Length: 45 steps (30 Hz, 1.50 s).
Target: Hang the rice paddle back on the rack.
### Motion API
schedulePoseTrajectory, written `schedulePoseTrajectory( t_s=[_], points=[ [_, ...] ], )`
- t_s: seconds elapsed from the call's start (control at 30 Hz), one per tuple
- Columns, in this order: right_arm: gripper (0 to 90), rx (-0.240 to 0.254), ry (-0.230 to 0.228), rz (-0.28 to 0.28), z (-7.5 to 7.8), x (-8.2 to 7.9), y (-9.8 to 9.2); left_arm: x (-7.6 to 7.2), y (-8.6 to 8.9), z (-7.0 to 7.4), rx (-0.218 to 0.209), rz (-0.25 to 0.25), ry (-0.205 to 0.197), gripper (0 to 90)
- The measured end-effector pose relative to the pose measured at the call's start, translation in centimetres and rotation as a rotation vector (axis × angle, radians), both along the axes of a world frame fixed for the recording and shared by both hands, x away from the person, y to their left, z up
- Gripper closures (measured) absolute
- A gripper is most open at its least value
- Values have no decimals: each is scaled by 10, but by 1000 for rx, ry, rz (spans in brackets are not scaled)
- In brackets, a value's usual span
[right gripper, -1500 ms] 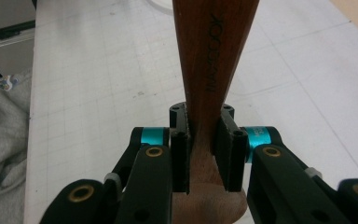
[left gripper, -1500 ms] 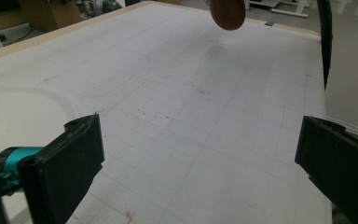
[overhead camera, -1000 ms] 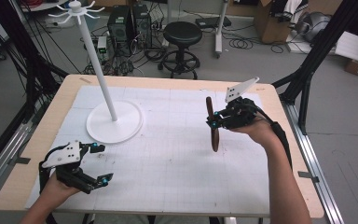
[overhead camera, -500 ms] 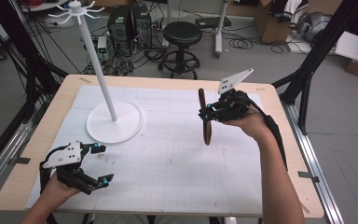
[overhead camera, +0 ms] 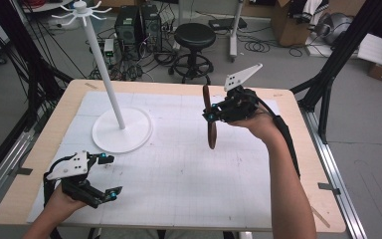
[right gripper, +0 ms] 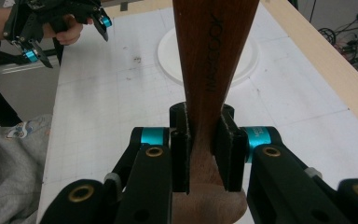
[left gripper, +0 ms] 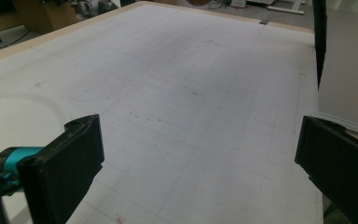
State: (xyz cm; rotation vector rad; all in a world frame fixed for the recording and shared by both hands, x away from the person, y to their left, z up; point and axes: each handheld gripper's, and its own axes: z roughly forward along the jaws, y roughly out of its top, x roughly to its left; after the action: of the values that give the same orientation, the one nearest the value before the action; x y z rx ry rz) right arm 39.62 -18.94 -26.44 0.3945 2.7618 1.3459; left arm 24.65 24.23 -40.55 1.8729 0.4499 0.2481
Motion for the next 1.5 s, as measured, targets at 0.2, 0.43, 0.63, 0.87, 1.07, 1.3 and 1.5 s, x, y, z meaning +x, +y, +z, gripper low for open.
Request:
schedulePoseTrajectory(
  t_s=[0.2, 0.43, 0.63, 0.87, 1.07, 1.3, 1.5],
  points=[
    [781, 0, 9, 4, 2, 2, 7, 0, -1, 0, 0, -1, -1, 17],
    [781, -3, -9, 6, 5, 4, 13, -1, 0, 1, 1, -1, -1, 18],
    [781, -3, -18, 7, 10, 4, 20, 0, -1, 0, 1, -2, -4, 17],
    [781, 8, -18, 14, 18, 5, 27, -1, -1, 0, 1, -3, -4, 18],
    [781, 15, -23, 17, 22, 7, 35, 0, -2, 1, -1, -1, -4, 17],
    [781, 21, -30, 30, 28, 9, 46, -1, -3, 1, 2, -6, -5, 17],
    [781, 23, -38, 37, 37, 11, 58, -1, -4, 1, 4, -10, -6, 17]
  ],
)
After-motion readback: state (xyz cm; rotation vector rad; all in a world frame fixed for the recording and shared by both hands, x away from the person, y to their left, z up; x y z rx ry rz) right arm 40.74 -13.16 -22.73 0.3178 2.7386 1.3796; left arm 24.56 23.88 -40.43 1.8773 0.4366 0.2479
